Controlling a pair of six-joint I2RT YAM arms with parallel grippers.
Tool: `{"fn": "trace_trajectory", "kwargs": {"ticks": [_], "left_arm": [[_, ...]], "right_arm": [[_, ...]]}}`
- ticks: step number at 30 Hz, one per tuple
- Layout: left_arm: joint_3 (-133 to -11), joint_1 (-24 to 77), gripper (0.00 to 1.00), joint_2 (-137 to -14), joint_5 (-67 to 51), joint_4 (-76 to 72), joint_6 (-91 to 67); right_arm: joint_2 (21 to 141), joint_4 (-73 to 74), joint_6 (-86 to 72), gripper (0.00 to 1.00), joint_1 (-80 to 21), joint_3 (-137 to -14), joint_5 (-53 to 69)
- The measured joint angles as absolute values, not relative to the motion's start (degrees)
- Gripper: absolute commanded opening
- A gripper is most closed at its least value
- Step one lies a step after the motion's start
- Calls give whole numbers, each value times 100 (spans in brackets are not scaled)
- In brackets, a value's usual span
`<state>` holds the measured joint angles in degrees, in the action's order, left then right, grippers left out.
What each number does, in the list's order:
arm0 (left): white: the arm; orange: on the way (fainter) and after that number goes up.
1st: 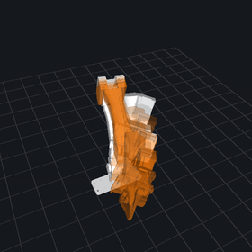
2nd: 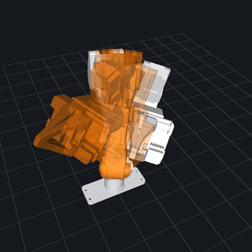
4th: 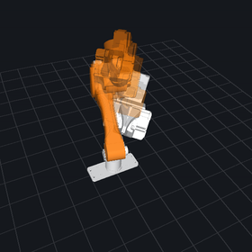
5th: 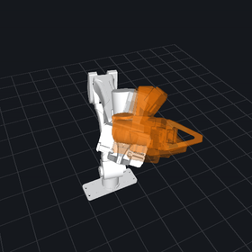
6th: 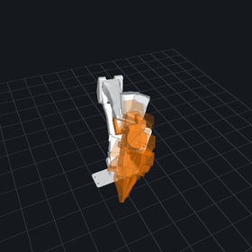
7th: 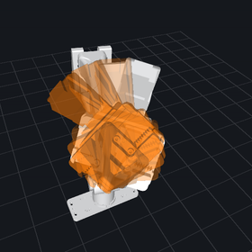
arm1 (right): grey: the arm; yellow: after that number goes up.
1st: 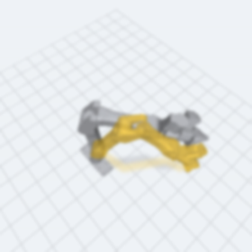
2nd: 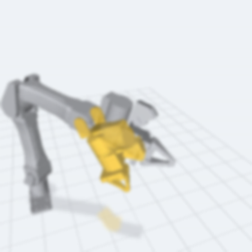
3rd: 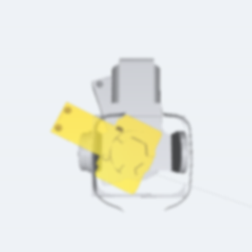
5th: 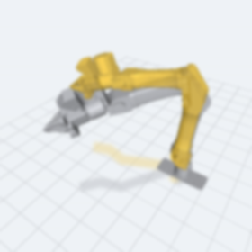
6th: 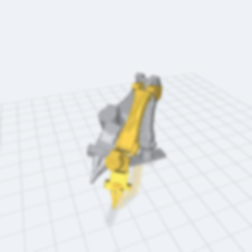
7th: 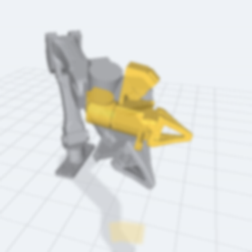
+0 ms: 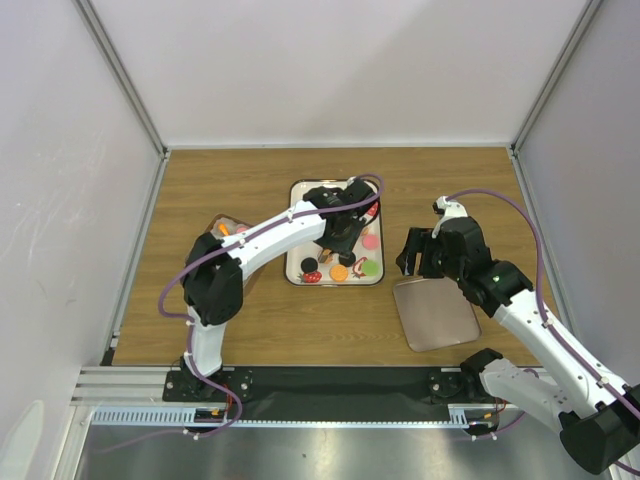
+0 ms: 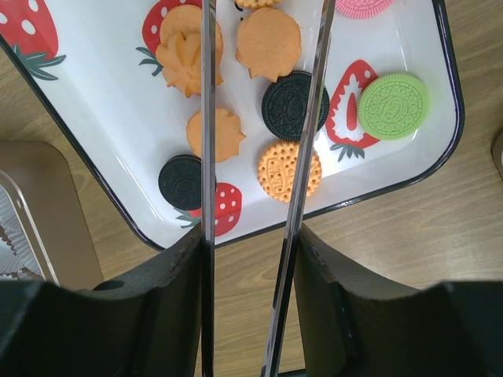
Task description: Pack the cookies
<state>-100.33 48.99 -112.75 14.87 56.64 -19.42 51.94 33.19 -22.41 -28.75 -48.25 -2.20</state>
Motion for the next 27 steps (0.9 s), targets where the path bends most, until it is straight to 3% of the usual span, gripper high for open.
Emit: {"fn": "trace_trajectory", "kwargs": {"ticks": [27], "left_arm": [[-10053, 4939, 50, -11373, 1487, 5610, -1894]], "right_arm": [[5151, 3321, -2239, 74, -2873, -4825, -220]]}}
